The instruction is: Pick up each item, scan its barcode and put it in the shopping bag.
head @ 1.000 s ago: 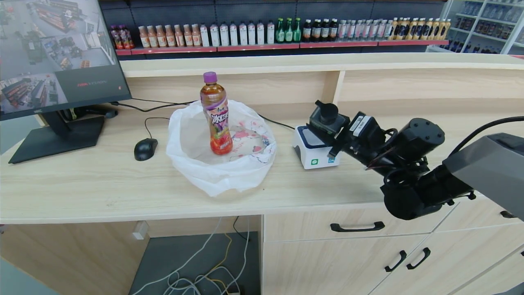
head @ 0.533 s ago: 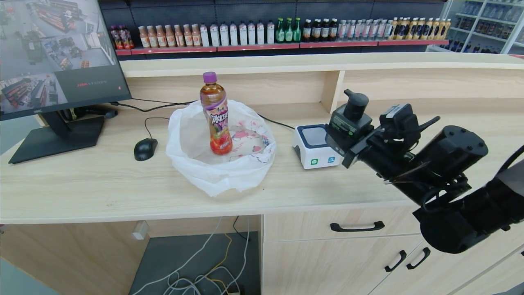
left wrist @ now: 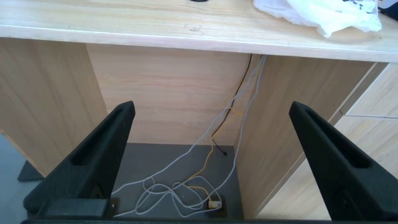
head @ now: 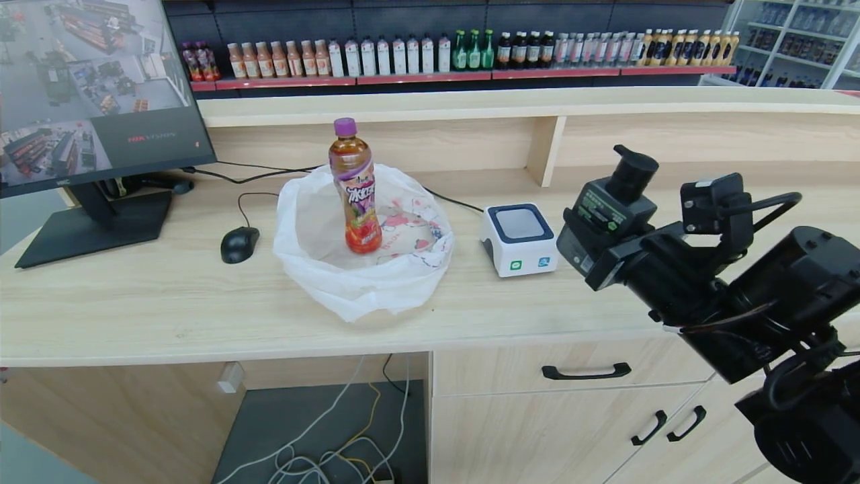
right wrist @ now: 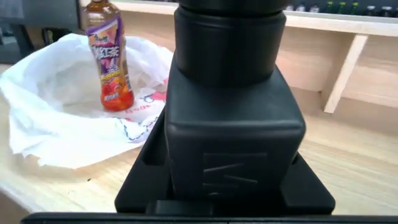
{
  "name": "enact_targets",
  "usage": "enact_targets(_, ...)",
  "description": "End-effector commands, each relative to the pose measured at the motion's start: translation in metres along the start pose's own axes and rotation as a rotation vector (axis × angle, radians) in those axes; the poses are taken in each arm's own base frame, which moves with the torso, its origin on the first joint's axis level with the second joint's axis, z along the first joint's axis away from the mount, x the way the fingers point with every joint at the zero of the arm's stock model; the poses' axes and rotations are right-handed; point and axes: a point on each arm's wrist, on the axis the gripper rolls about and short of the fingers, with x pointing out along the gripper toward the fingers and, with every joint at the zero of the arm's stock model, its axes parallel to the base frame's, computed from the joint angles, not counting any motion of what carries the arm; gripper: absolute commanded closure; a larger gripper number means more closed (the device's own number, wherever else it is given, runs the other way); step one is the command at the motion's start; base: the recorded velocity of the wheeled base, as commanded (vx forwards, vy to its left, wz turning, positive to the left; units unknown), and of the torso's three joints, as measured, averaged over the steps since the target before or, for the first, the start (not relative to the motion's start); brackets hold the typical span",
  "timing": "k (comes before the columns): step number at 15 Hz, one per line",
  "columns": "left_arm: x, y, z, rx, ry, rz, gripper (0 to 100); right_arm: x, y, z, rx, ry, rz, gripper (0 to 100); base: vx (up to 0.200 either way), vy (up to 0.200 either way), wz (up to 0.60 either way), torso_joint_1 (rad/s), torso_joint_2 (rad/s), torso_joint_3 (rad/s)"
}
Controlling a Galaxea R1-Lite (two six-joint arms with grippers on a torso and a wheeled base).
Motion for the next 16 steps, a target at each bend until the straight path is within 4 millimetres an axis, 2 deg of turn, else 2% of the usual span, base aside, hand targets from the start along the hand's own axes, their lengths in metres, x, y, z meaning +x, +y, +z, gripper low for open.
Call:
enact_targets(1,0.0,0.0,0.0,0.0,0.0,0.001,0,-0.004,0.006,0.013,0.044,-0.035,-0.033,100,0.0,0.0,0.0,0.0,0.0,0.0)
enact_targets(2,0.0,0.0,0.0,-0.002,0.0,0.001,0,-0.005,0.007,0.019,0.09,-0.051,-0.101,100,0.0,0.0,0.0,0.0,0.0,0.0)
enact_targets(4,0.0,0.0,0.0,-0.002,0.0,0.001,0,-0.005,0.005,0.026,0.093,-0.074,-0.132,100,0.0,0.0,0.0,0.0,0.0,0.0)
enact_targets(10,0.0,0.0,0.0,-0.003,0.0,0.001,0,-0.004,0.005,0.026,0.092,-0.077,-0.144,100,0.0,0.0,0.0,0.0,0.0,0.0)
enact_targets(16,0.0,0.0,0.0,-0.005,0.0,0.001,0,-0.005,0.004,0.026,0.099,-0.077,-0.144,100,0.0,0.2,0.0,0.003,0.0,0.002)
